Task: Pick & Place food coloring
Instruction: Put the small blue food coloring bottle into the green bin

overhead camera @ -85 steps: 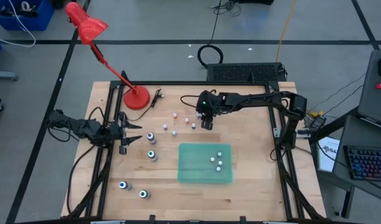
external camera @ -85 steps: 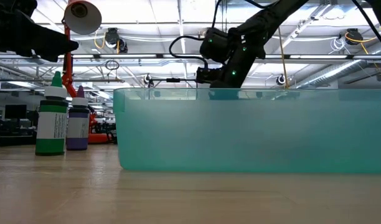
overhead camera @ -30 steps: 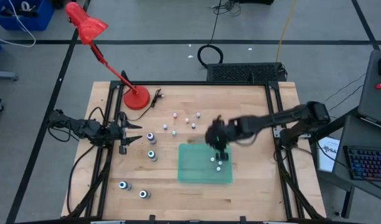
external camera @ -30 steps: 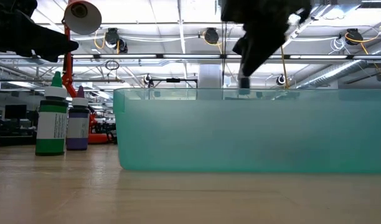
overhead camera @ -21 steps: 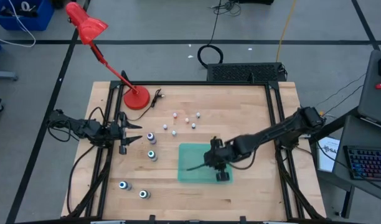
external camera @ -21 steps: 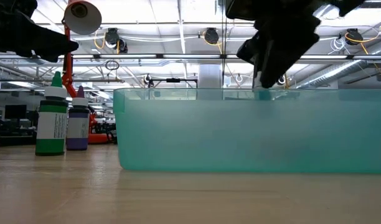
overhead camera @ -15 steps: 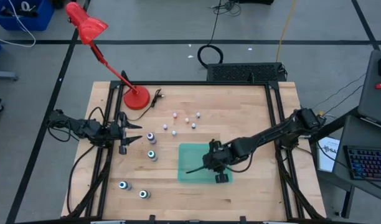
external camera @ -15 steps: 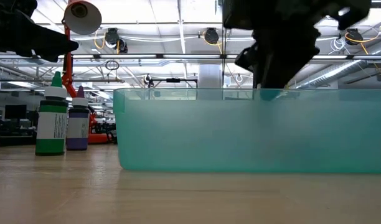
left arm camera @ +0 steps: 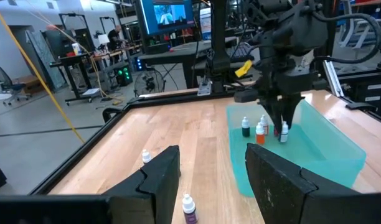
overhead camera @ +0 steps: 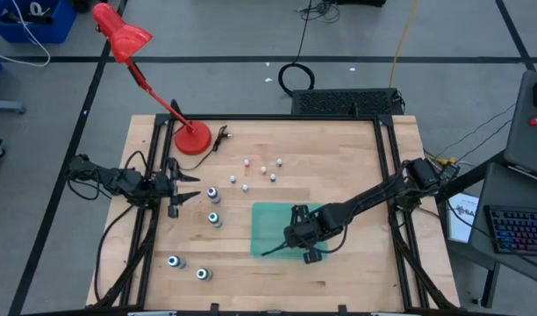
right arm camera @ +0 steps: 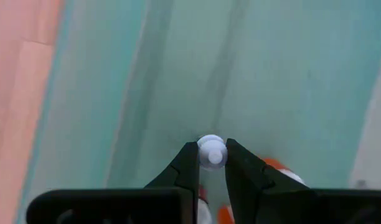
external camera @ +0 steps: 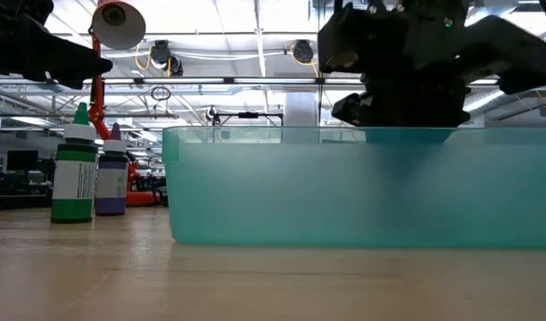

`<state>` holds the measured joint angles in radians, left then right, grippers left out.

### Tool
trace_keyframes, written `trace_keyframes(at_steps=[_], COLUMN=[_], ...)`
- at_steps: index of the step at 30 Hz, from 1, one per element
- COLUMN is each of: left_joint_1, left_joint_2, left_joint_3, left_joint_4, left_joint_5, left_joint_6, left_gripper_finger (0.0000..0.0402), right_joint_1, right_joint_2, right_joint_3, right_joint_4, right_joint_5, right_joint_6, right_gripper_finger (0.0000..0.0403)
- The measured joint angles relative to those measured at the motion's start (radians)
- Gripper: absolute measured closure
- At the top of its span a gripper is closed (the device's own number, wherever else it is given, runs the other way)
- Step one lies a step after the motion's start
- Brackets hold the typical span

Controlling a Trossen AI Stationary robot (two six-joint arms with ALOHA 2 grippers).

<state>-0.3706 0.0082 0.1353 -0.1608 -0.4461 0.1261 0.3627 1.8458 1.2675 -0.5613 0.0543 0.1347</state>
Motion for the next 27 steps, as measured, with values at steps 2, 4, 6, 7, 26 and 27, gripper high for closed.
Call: trace_keyframes(at_steps=[2,4,6,7,26,27], left_joint_1=[0.000,0.000,0.000,0.000,0.000,0.000], left_joint_2=[0.000,0.000,0.000,0.000,0.000,0.000], left_joint_3=[0.000,0.000,0.000,0.000,0.000,0.000], left_joint_4=[0.000,0.000,0.000,0.000,0.000,0.000], left_joint_5=[0.000,0.000,0.000,0.000,0.000,0.000], left_joint_6=[0.000,0.000,0.000,0.000,0.000,0.000], left_gripper_finger=[0.0215,0.0215,0.0215,0.0215,0.0215,0.0215], right_joint_1=[-0.001,-0.001,-0.001,0.000,-0.174,-0.215], right_joint_2=[0.000,0.000,-0.001,-0.001,-0.238,-0.250], right_joint_3=[0.000,0.000,0.000,0.000,0.000,0.001], right_joint_4=[0.000,0.003,0.001,-0.001,0.056,0.059], right_joint_5=[-0.001,-0.001,-0.003,-0.003,0.201,0.205], right_joint_6=[0.010,0.024,0.036,0.038,-0.109,-0.110], right_gripper_finger=[0.0360,0.0333,0.0295,0.0277,0.0220,0.0219])
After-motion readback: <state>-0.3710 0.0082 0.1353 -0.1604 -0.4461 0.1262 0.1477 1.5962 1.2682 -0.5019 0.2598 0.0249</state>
